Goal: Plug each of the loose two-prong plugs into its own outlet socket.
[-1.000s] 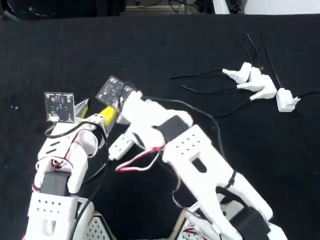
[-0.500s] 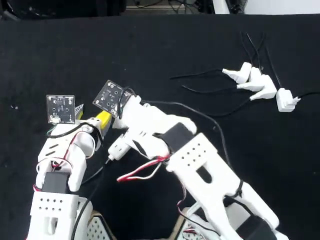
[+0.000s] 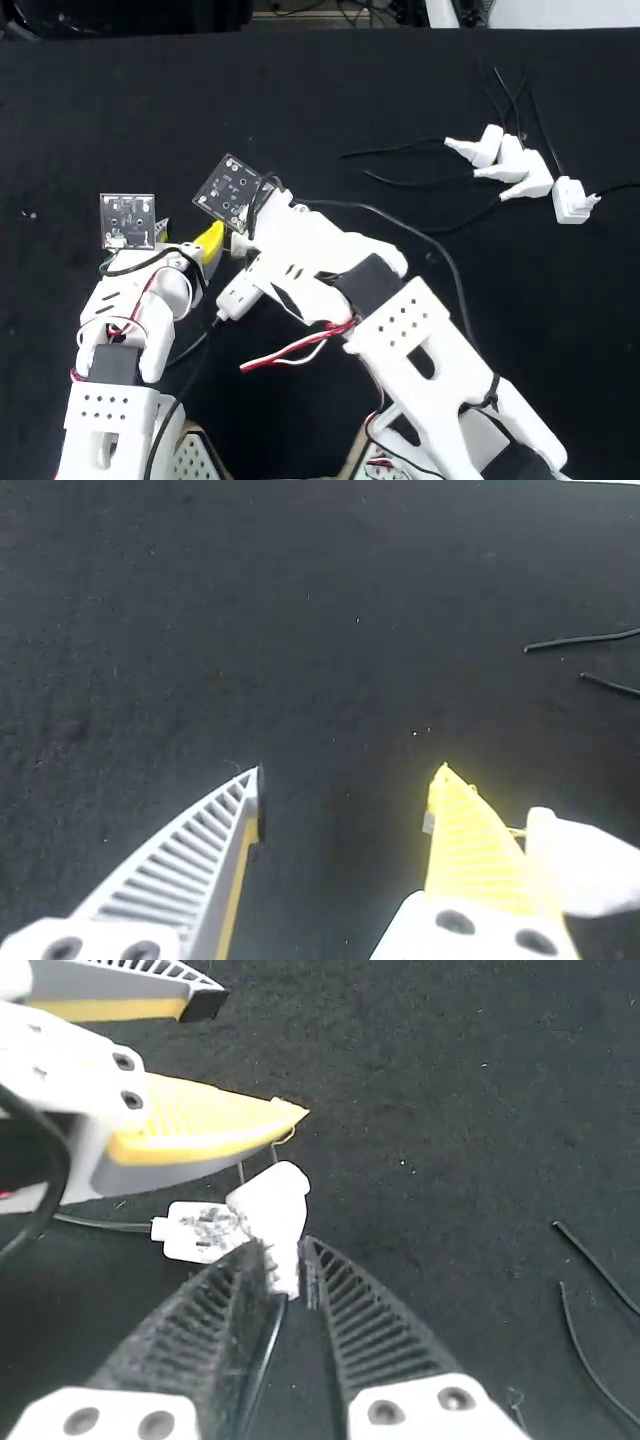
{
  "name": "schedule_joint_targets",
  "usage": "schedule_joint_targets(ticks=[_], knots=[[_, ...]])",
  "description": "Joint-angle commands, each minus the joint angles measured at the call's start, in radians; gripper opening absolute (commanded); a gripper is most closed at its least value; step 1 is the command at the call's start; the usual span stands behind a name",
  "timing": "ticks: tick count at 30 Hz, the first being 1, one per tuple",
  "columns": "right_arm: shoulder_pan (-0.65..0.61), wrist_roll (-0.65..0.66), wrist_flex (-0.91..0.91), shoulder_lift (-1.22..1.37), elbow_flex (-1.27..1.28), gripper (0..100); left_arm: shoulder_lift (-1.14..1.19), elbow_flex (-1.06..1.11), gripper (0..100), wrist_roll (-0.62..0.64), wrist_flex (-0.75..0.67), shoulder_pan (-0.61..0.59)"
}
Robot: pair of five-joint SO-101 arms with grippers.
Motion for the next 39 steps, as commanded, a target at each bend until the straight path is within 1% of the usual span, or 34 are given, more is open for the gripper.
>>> schedule_joint_targets(ticks=[1,6,14,18,22,23,25,26,28,30,34,39], knots=[[-0.031,-0.012,0.003,-0.039,-0.073,1.0,-0.006,-0.004,27,0.000,-0.014,0.004],[-0.069,-0.044,-0.008,-0.038,-0.084,1.0,-0.006,0.039,27,-0.002,-0.014,0.059],[-0.064,-0.041,0.003,-0.038,-0.093,1.0,-0.006,0.047,27,-0.005,-0.008,0.054],[-0.063,-0.038,0.012,-0.038,-0.064,1.0,-0.006,0.048,27,-0.002,-0.002,-0.004],[-0.023,-0.044,0.086,-0.036,0.013,1.3,-0.006,0.048,27,-0.002,0.087,-0.068],[-0.021,-0.044,0.104,-0.036,0.044,2.3,-0.006,0.048,27,-0.002,0.106,-0.070],[-0.046,-0.052,0.110,-0.036,0.125,8.1,-0.006,0.048,27,0.000,0.129,-0.064],[-0.064,-0.064,0.097,-0.036,0.176,12.0,-0.006,0.048,27,0.000,0.133,-0.062],[-0.075,-0.049,0.057,-0.036,0.286,19.0,-0.006,0.048,27,0.000,0.135,-0.062],[-0.075,-0.009,0.005,-0.036,0.386,22.0,-0.006,0.048,27,0.000,0.135,-0.065],[-0.077,-0.008,-0.097,-0.035,0.490,17.9,-0.006,0.048,27,0.000,0.135,-0.065],[-0.077,-0.002,-0.103,0.088,0.441,17.0,-0.006,0.048,27,0.000,0.135,-0.068]])
